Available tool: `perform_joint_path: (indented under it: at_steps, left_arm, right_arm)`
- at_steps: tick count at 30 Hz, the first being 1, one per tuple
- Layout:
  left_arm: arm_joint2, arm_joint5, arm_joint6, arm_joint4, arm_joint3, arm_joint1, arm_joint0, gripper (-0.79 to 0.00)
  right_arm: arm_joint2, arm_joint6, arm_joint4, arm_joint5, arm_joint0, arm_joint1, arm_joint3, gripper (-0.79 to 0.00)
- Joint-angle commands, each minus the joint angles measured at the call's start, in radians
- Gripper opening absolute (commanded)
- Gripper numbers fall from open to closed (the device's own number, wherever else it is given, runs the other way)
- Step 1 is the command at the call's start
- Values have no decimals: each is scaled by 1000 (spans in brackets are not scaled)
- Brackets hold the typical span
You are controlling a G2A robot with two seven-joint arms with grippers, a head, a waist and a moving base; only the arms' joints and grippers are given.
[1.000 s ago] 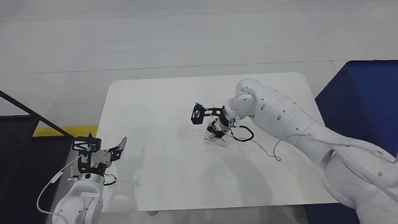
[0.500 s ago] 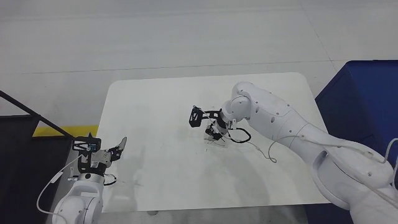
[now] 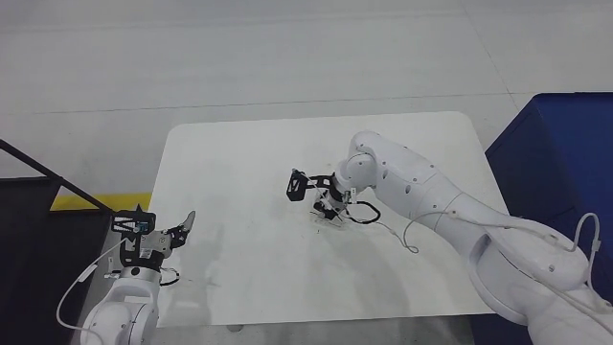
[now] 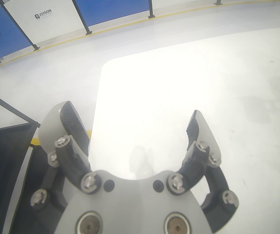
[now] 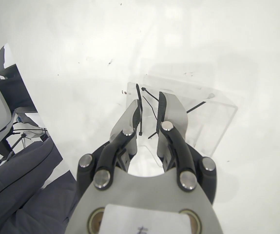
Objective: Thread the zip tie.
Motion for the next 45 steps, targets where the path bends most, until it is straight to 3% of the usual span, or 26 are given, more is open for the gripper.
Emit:
perform_joint_path:
  at_steps: [1,2,12,15,19,28,32,37,45]
  left_arm:
    - [0,0,0,0,0,0,0,0]
    - [0,0,0,0,0,0,0,0]
    - [0,0,0,0,0,0,0,0]
    - [0,0,0,0,0,0,0,0]
    - [0,0,0,0,0,0,0,0]
    - [0,0,0,0,0,0,0,0]
    - [0,-39,29,-68,-45,-3,20,0]
    - [21,-65,101,-100,-127,-9,105,0]
    - [27,-79,84,-137,-125,-10,107,0]
  right_arm:
    - [0,-7,-4,-7,-1,-7,9,-717]
    - [0,-10,-6,-10,-1,-10,14,-785]
    - [0,-50,1,-50,25,-8,47,-785]
    - [0,-89,44,-90,47,24,10,-785]
    - [0,-165,162,-165,74,106,-88,-785]
    - [7,-189,174,-170,65,107,-96,-785]
    - [74,-300,265,-268,38,139,-106,-785]
    - [173,-406,347,-268,-26,209,-187,-785]
    - [181,-439,365,-268,-50,210,-215,-785]
